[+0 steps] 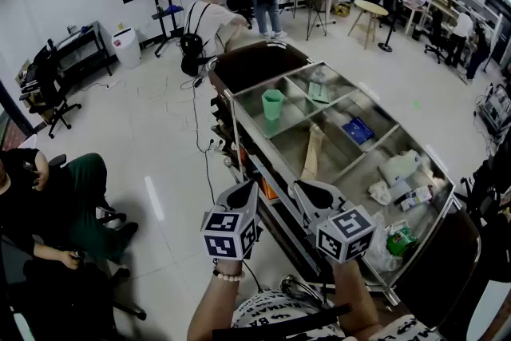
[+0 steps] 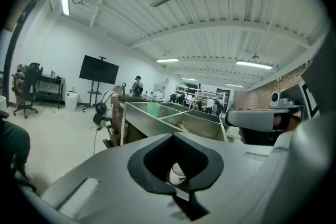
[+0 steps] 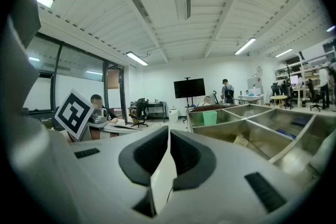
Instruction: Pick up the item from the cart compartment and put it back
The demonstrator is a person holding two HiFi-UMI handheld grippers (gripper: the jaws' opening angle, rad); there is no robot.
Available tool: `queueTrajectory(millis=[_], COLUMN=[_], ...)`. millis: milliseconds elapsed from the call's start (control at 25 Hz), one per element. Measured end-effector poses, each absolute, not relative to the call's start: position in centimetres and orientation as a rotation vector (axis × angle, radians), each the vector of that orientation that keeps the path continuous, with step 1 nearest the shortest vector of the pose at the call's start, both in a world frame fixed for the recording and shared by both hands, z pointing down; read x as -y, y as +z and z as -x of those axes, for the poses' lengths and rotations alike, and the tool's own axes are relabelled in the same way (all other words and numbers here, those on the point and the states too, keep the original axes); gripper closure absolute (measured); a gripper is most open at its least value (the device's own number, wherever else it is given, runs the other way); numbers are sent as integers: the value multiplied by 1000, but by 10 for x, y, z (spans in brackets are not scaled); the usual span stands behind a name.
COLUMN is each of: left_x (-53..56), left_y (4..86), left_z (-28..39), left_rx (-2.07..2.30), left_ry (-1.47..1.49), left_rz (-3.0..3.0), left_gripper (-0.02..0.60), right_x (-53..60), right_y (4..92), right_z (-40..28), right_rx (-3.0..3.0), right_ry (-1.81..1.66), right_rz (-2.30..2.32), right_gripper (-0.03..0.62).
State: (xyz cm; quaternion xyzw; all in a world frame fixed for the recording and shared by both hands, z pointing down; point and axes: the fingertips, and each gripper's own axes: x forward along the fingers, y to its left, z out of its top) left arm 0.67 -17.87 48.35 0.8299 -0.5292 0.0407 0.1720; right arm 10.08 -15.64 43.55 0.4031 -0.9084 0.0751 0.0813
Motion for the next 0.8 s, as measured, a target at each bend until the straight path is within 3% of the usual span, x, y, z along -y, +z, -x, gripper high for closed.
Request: queueTrajectory(millis=[680, 800], left_x=[180, 188], left_y=[477, 471], left_z=[3, 5], left_rx=[1457, 1447], left_ry=[155, 158], left_rz=[-2398, -2418], left_gripper=[581, 581], right_x=[167, 178], right_y=[423, 411], right_z=[-87, -86], right_rx=[2667, 2649], right_ry=[168, 143], right_rz=[-1290, -1313], right_gripper=[566, 513])
